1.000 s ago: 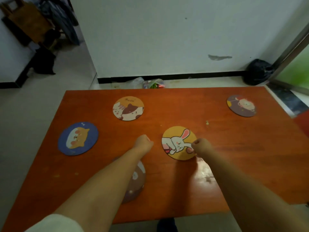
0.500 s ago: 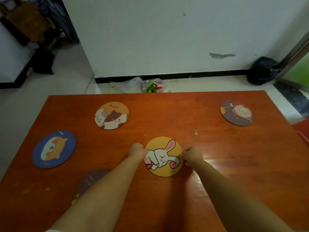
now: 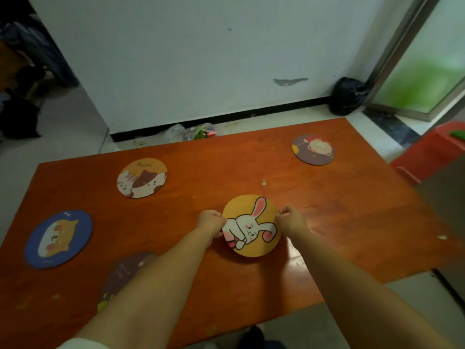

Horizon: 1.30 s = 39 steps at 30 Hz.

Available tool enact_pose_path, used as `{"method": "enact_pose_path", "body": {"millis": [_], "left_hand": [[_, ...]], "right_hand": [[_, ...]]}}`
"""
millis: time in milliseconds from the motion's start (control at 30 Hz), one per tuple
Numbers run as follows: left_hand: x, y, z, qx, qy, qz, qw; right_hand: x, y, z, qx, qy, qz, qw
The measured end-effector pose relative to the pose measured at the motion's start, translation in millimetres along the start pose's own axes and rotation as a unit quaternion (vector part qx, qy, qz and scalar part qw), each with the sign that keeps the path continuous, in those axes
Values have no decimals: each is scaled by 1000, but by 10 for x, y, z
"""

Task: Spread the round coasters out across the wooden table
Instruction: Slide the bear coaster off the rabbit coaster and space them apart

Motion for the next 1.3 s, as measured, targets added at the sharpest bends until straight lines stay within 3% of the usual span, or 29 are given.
{"method": "enact_pose_path", "body": {"millis": [333, 667, 900, 1100, 1300], "left_hand": [[-719, 510, 1117, 23, -56, 39, 997], [-1396, 539, 2462, -30, 20, -25, 999], [-1428, 466, 2803, -2, 72, -42, 996], [-1260, 475, 2887, 113, 131, 5, 985], [-1191, 425, 2897, 228, 103, -4, 968]], "right_hand": [[605, 523, -1228, 37, 20, 1, 999], [1552, 1016, -2213, -38, -73, -61, 995], [1827, 1161, -2258, -87, -102, -95, 986], [1976, 1233, -2107, -106, -119, -109, 981], [1985, 1235, -2040, -236, -104, -153, 954]]}}
Point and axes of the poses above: each hand's wrist, its own x-axis towards the middle knuckle, its own z-axis out of the palm, y = z × x, the point moved 5 cm from there along x, towards the middle knuckle, and after that the axes turned 13 degrees about y, right-handed, at the moved point
